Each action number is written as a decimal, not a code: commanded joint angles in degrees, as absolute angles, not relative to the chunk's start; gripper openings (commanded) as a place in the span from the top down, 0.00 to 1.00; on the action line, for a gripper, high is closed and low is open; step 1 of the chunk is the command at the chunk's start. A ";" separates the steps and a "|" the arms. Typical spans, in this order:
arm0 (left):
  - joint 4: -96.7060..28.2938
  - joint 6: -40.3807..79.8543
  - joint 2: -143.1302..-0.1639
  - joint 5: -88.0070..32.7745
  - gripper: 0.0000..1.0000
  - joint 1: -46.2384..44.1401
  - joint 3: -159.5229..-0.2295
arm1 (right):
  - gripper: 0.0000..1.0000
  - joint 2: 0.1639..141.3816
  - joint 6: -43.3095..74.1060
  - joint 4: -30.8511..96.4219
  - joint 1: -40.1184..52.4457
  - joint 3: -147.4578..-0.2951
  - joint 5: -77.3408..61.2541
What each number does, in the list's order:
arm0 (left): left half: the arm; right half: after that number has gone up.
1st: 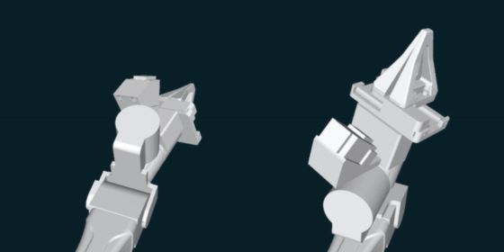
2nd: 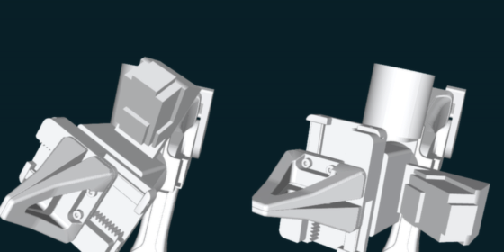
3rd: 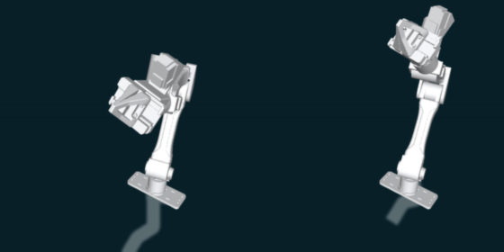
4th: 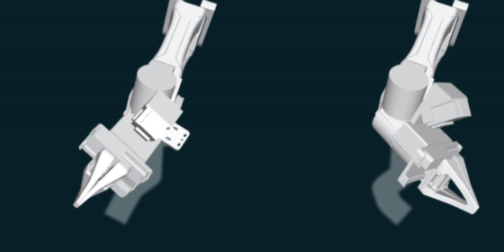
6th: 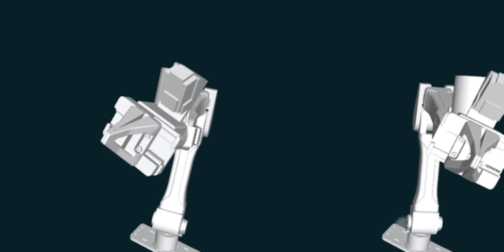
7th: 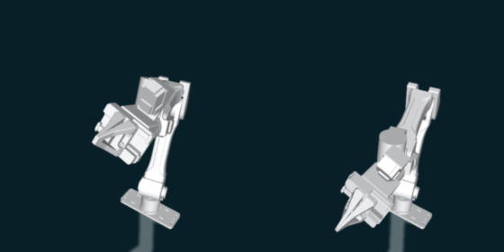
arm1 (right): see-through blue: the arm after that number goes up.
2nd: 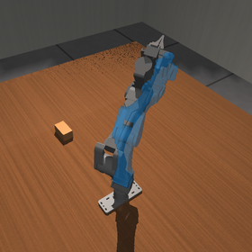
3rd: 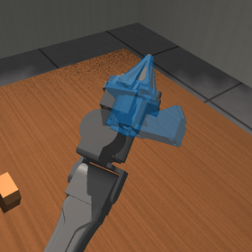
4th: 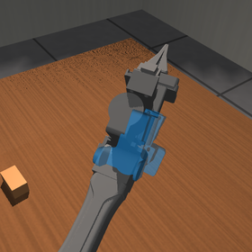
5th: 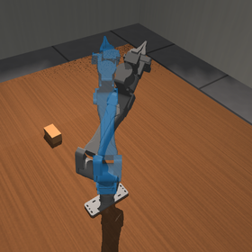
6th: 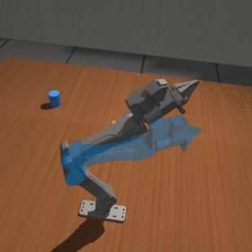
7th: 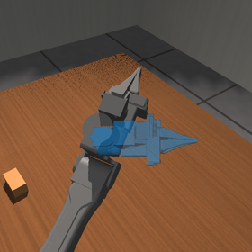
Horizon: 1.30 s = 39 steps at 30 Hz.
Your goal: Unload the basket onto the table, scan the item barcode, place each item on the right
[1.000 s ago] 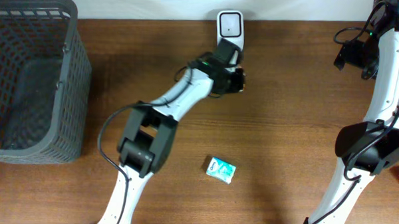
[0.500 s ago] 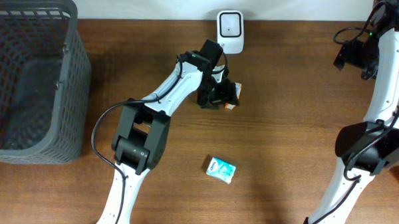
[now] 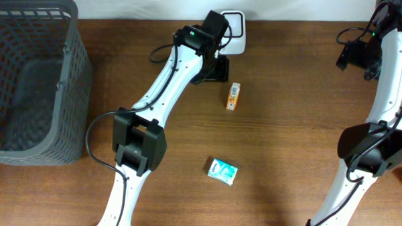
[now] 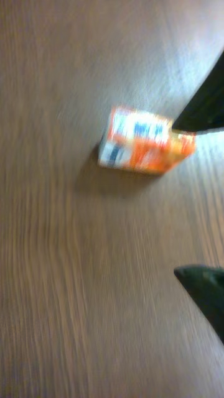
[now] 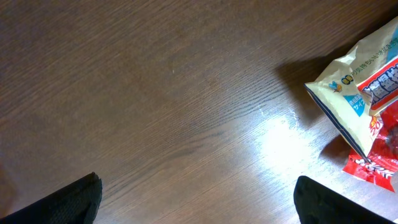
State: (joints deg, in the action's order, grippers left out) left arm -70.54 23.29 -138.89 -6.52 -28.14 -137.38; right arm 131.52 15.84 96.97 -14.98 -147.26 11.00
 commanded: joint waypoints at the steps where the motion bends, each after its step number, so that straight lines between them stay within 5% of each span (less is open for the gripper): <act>1: -69.04 20.64 -140.22 -14.13 0.49 -30.89 -137.84 | 0.02 130.98 15.64 97.10 -15.25 -148.09 10.92; 3: -67.72 19.11 -140.94 -13.80 0.50 -32.47 -137.84 | 0.02 130.98 15.64 97.10 -15.25 -148.09 10.92; 8: -62.76 19.18 -144.42 -5.82 0.92 -36.84 -137.84 | 0.02 130.98 15.64 97.10 -15.25 -148.09 10.92; 10: -62.06 19.18 -145.08 -4.25 1.00 -37.60 -137.84 | 0.02 130.98 15.64 97.10 -15.25 -148.09 10.92; 24: -65.80 19.16 -147.50 26.09 1.00 -36.58 -140.03 | 0.02 130.98 15.64 97.10 -15.25 -148.09 10.92; 31: -83.66 19.18 -147.09 28.42 1.00 -34.92 -159.74 | 0.01 130.98 15.64 97.10 -15.25 -148.09 10.92; 32: -85.49 19.16 -147.09 28.62 0.88 -34.26 -161.21 | 0.02 130.98 15.64 97.10 -15.25 -148.09 10.92; 34: -89.10 19.16 -147.09 28.62 0.06 -32.16 -162.76 | 0.02 130.98 15.64 97.10 -15.25 -148.09 10.94; 39: -92.29 19.20 -147.17 28.29 0.01 -26.70 -162.15 | 0.02 130.98 15.64 97.10 -15.25 -148.09 10.92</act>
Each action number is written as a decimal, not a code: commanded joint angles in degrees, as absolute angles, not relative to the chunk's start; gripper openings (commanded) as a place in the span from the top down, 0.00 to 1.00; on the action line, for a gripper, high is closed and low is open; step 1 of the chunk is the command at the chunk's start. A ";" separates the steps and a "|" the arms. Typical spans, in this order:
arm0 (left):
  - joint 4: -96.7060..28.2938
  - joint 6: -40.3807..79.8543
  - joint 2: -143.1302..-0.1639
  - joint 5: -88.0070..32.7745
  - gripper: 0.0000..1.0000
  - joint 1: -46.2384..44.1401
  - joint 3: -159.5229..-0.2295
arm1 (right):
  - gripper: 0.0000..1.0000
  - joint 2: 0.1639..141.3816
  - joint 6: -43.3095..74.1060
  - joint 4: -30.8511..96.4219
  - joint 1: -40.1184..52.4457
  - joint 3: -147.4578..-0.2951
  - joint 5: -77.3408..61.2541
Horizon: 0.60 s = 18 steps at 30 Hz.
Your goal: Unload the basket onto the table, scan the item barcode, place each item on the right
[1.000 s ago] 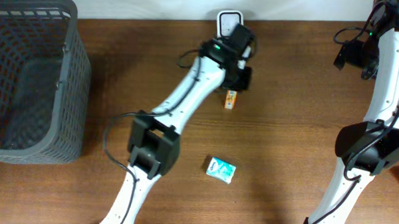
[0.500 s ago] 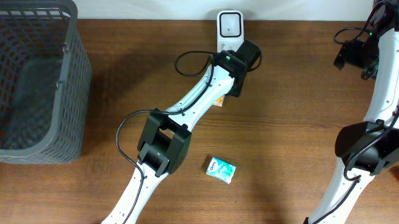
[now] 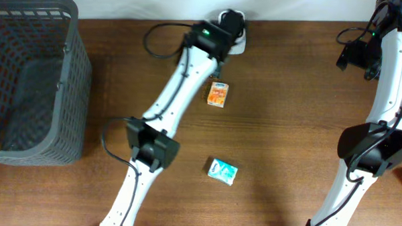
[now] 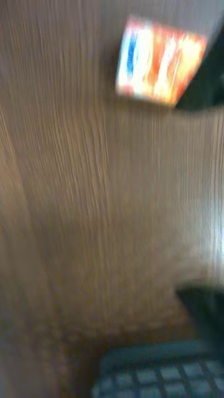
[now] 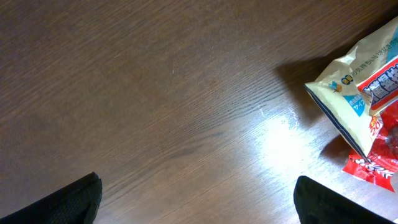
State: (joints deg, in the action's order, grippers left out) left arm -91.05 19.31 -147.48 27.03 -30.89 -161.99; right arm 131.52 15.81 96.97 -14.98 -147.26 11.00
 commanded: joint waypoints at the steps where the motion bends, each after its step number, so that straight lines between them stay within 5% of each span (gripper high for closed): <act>1: -92.75 19.20 -147.20 28.27 0.01 -25.67 -162.15 | 0.02 130.98 15.64 97.10 -15.25 -148.09 10.92; 12: -96.73 19.20 -147.22 20.27 0.01 -19.66 -162.15 | 0.01 130.98 16.12 87.02 -15.25 -148.07 10.20; 18: -96.57 19.20 -147.28 20.32 0.01 -19.57 -160.70 | 0.02 131.00 17.34 89.97 -13.96 -146.76 -12.67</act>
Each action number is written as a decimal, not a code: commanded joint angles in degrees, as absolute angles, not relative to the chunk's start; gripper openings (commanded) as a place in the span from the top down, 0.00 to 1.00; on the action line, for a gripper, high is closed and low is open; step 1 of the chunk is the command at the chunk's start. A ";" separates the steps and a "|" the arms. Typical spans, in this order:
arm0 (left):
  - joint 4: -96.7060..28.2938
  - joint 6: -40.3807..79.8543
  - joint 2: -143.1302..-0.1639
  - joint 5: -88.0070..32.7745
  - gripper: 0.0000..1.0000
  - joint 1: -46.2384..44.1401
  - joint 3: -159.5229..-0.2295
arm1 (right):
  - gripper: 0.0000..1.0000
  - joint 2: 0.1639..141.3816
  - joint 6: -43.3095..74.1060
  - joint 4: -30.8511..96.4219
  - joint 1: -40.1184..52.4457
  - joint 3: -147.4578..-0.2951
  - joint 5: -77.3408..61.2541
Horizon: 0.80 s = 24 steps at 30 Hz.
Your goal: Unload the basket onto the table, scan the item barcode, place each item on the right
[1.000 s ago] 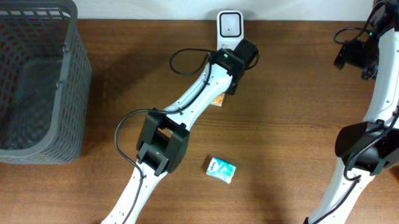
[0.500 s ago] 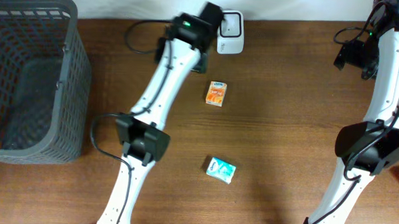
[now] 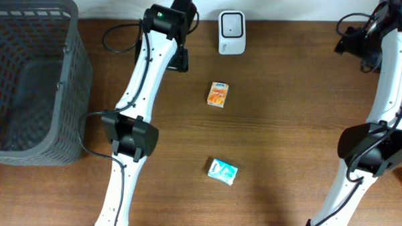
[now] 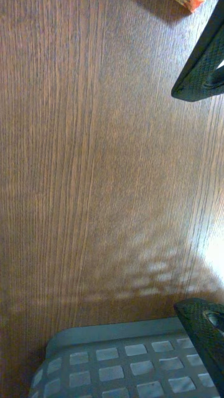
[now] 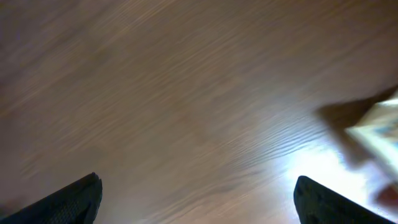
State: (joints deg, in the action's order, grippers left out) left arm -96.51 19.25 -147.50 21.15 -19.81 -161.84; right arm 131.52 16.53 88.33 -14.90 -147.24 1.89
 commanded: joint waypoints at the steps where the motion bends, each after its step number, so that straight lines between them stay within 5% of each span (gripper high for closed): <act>1: -96.53 19.20 -147.28 20.32 0.01 -19.57 -160.27 | 0.02 131.00 16.78 89.93 -13.21 -145.73 -14.50; 5: -96.73 20.29 -147.30 20.27 0.01 -18.65 -158.28 | 0.05 131.00 13.98 86.61 -8.62 -138.39 -15.09; 7: -96.55 20.29 -147.30 18.79 0.01 -17.74 -157.47 | 0.30 131.00 13.98 83.11 -6.11 -133.01 -17.37; 8: -96.57 20.29 -147.30 17.72 0.01 -17.28 -157.29 | 0.33 131.00 13.98 81.28 -4.89 -130.23 -19.31; 20: -96.29 20.27 -147.33 15.81 0.01 -14.87 -157.14 | 0.34 131.00 28.58 56.95 8.75 -108.44 -29.26; 24: -96.33 20.27 -147.33 15.81 0.01 -14.83 -157.14 | 0.44 131.00 34.20 52.95 12.58 -106.17 -25.82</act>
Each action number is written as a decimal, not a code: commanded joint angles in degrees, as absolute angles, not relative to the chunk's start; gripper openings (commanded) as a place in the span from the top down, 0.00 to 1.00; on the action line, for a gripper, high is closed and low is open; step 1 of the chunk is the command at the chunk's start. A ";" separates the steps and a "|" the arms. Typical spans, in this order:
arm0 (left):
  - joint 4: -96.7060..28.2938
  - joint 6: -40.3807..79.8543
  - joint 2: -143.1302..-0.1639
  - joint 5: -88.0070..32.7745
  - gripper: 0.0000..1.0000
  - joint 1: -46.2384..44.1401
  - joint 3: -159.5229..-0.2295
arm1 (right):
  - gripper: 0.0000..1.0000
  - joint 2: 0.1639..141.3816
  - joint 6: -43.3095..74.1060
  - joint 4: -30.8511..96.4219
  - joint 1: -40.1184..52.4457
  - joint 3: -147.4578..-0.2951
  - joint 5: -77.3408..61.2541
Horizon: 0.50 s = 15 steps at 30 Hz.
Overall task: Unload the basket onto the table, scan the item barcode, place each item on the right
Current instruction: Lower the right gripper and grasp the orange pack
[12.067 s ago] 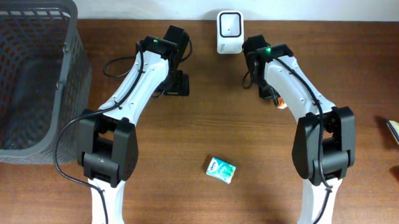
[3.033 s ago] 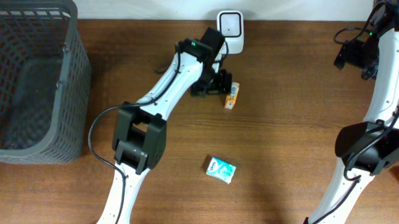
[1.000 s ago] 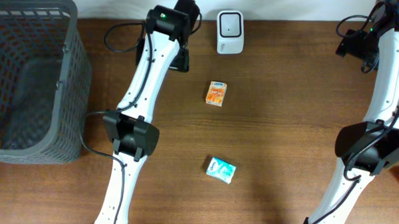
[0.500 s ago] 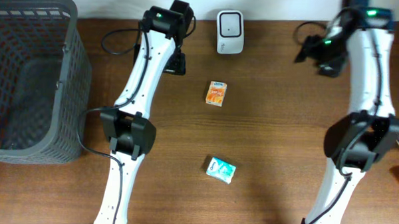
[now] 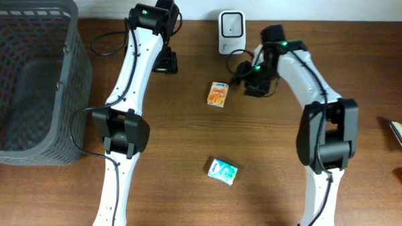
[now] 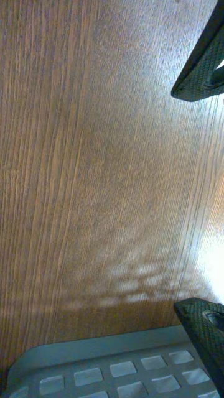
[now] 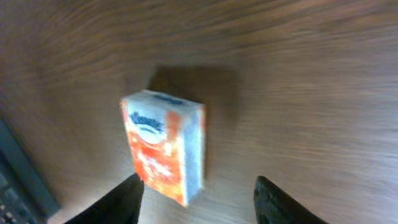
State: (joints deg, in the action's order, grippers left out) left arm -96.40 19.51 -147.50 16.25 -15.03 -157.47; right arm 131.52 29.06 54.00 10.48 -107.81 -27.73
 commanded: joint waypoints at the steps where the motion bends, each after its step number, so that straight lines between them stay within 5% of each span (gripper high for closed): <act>1: -96.36 20.25 -147.33 15.81 0.01 -14.83 -157.14 | 0.45 131.00 35.24 52.49 13.23 -105.95 -24.97; 15: -96.62 20.25 -147.33 15.84 0.01 -14.83 -157.14 | 0.57 131.63 36.71 51.64 15.68 -104.47 -20.64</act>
State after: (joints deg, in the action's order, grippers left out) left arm -96.47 19.51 -147.50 16.25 -15.00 -157.47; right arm 131.52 36.34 52.18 14.63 -106.15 -22.11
